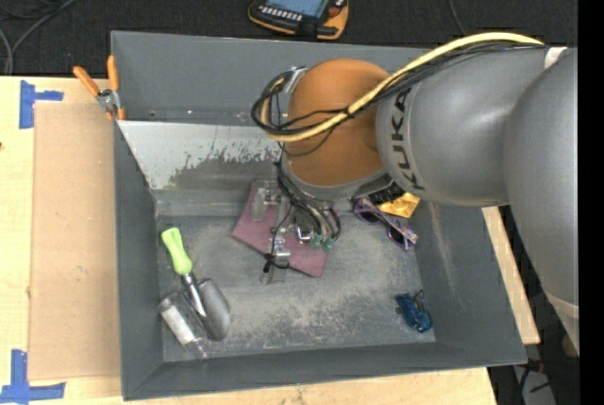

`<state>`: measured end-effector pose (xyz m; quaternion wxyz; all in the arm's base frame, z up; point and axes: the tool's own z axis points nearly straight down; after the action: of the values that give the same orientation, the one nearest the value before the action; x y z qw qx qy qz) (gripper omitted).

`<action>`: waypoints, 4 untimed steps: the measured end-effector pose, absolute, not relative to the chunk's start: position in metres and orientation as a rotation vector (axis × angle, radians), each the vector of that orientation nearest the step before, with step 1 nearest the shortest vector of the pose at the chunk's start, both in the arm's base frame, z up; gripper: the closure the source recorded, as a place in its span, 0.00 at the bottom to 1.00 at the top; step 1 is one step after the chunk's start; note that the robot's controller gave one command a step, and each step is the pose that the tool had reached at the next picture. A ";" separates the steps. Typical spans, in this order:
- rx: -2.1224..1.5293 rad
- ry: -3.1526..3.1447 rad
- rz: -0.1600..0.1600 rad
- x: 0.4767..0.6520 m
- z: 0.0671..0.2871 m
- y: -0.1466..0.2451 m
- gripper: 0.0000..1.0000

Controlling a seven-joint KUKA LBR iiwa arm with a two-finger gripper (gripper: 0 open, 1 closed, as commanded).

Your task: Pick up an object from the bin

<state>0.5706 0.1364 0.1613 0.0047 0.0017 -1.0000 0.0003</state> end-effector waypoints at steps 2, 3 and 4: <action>-0.345 -3.118 0.000 0.602 0.079 0.121 0.00; -0.154 -3.137 -0.003 0.612 0.070 0.097 0.00; -0.719 -3.049 -0.001 0.560 0.070 0.097 0.00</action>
Offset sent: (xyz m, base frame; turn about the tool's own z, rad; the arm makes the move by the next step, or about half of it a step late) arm 0.0335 -0.0186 -0.0913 0.2467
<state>0.5603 0.0973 0.0699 0.0046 -0.2295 -0.9733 -0.0002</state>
